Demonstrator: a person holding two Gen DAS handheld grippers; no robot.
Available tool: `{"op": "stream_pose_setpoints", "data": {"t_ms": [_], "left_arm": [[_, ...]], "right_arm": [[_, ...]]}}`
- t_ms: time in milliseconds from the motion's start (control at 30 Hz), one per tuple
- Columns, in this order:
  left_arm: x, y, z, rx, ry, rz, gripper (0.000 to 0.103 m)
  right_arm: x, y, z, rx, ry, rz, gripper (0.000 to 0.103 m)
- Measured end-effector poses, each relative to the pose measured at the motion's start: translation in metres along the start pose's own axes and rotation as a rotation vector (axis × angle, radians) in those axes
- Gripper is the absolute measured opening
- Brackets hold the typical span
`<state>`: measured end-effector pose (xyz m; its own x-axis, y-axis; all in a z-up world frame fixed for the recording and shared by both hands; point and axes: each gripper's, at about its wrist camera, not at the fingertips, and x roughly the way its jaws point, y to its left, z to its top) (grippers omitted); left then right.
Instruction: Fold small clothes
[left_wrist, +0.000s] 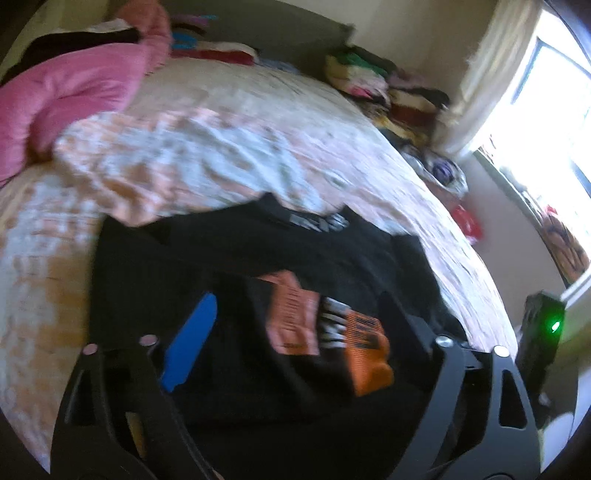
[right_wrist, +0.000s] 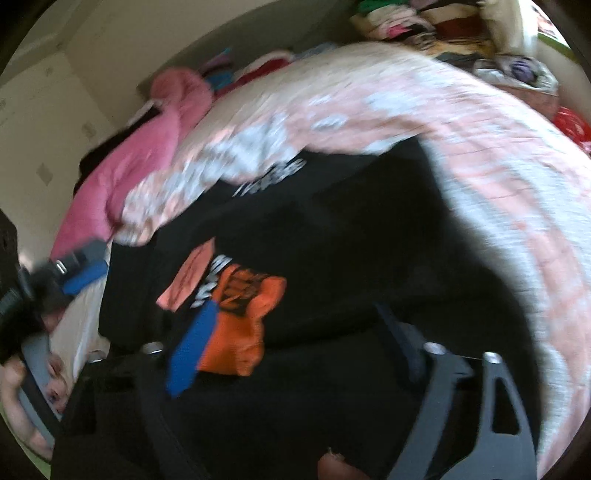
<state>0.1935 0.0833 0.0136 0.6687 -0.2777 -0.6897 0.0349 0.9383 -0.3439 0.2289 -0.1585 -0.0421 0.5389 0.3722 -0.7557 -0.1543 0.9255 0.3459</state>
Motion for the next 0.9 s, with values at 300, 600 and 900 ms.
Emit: {"op": "stream_pose_setpoints", "data": {"t_ms": [300, 600, 900], "left_arm": [[-0.04, 0.052, 0.005, -0.119, -0.086, 0.053, 0.09], [-0.055, 0.082, 0.008, -0.181, -0.128, 0.095, 0.09], [-0.046, 0.077, 0.006, -0.155, -0.103, 0.091, 0.09]], "right_arm": [[0.036, 0.038, 0.003, -0.102, 0.047, 0.021, 0.009], [-0.038, 0.08, 0.045, -0.295, -0.186, 0.114, 0.007], [-0.052, 0.047, 0.07, -0.303, -0.244, -0.003, 0.007]]}}
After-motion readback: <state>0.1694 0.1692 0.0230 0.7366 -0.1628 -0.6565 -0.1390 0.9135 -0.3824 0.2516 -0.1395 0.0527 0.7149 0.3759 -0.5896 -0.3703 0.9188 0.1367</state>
